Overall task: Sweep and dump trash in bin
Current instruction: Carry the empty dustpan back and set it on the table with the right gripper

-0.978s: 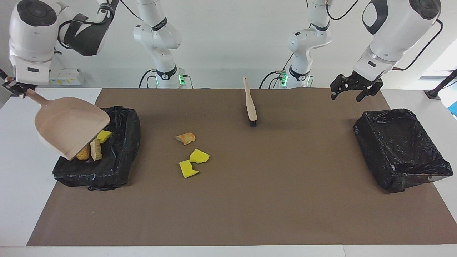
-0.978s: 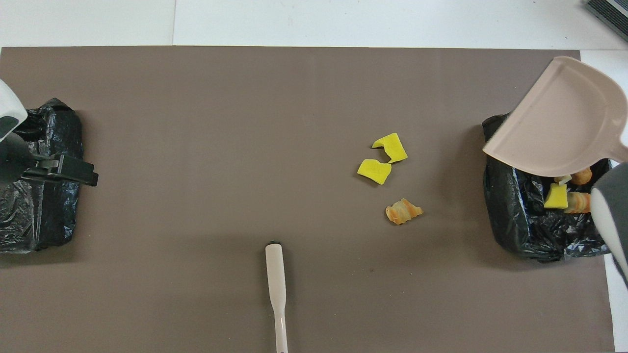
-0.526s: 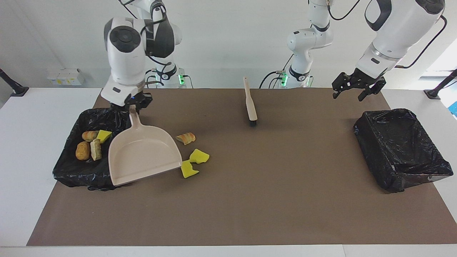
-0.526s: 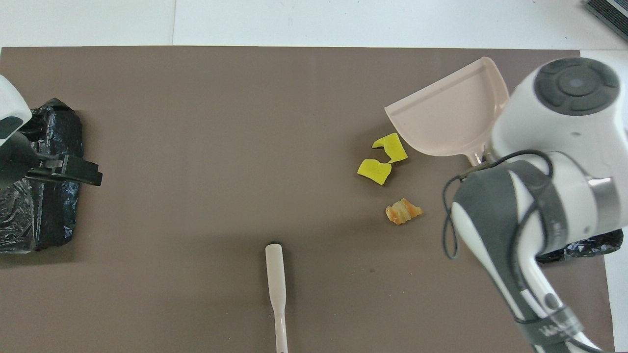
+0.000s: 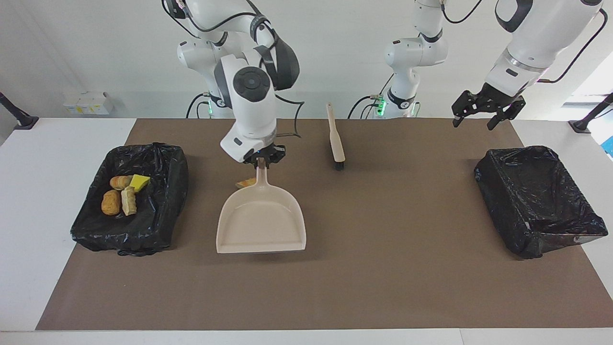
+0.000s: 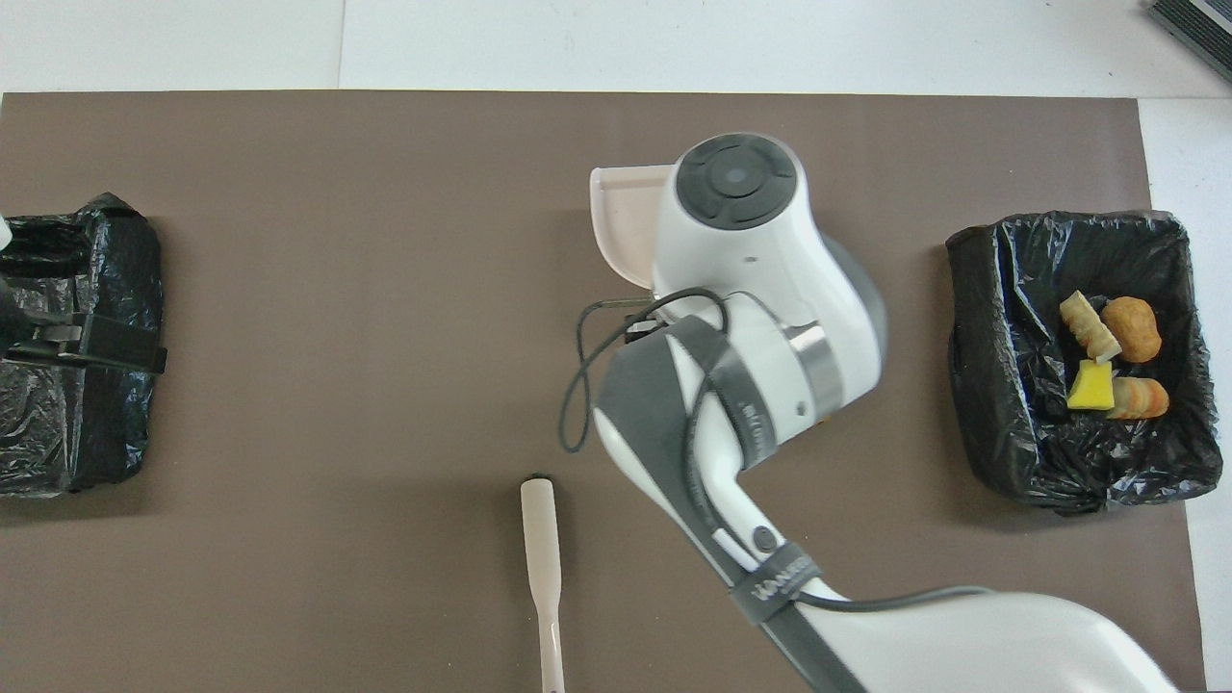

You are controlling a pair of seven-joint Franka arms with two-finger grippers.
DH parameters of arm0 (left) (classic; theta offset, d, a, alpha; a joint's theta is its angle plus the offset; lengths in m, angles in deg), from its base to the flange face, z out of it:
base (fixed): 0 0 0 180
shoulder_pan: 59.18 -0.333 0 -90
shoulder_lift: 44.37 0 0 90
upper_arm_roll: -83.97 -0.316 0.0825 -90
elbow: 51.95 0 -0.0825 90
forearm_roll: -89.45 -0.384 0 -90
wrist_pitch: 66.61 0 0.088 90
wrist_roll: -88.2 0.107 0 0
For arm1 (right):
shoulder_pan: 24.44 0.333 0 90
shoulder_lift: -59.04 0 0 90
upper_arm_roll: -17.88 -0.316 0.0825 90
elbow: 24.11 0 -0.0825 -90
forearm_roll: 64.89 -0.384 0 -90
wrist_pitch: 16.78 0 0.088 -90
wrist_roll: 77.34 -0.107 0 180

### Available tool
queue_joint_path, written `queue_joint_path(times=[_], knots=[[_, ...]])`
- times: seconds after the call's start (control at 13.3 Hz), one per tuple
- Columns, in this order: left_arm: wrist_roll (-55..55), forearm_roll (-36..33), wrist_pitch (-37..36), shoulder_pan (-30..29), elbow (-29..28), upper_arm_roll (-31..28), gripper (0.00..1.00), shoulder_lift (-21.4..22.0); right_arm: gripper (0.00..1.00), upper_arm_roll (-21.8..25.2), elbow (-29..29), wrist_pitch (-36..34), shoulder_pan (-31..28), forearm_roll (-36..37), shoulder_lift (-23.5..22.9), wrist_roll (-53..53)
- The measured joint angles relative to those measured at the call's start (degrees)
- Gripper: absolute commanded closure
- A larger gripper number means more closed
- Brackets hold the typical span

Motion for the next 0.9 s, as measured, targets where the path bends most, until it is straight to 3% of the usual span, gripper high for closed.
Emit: queue_joint_path(times=[0.23,0.6,0.68,0.75,0.9], knots=[[0.0,-0.5,0.0,0.0,-0.2,0.0,0.0,0.0,1.0,-0.8,-2.9,7.3,3.2,-1.4,-6.8,-2.9],[0.4,-0.6,0.1,0.4,-1.4,0.3,0.0,0.0,1.0,-4.2,-3.7,10.5,4.0,-4.2,-10.2,-3.7],[0.5,-0.7,0.1,0.7,-1.7,0.3,0.0,0.0,0.81,-4.2,-3.7,11.5,4.2,-5.2,-10.7,-3.7],[0.7,-1.2,0.2,0.8,-2.1,0.4,0.0,0.1,0.01,-4.2,-3.7,12.0,4.3,-5.8,-11.2,-3.7],[1.1,-1.6,0.5,0.9,-2.8,0.4,0.0,0.4,0.0,-4.2,-3.8,12.1,4.2,-5.9,-11.5,-3.7]])
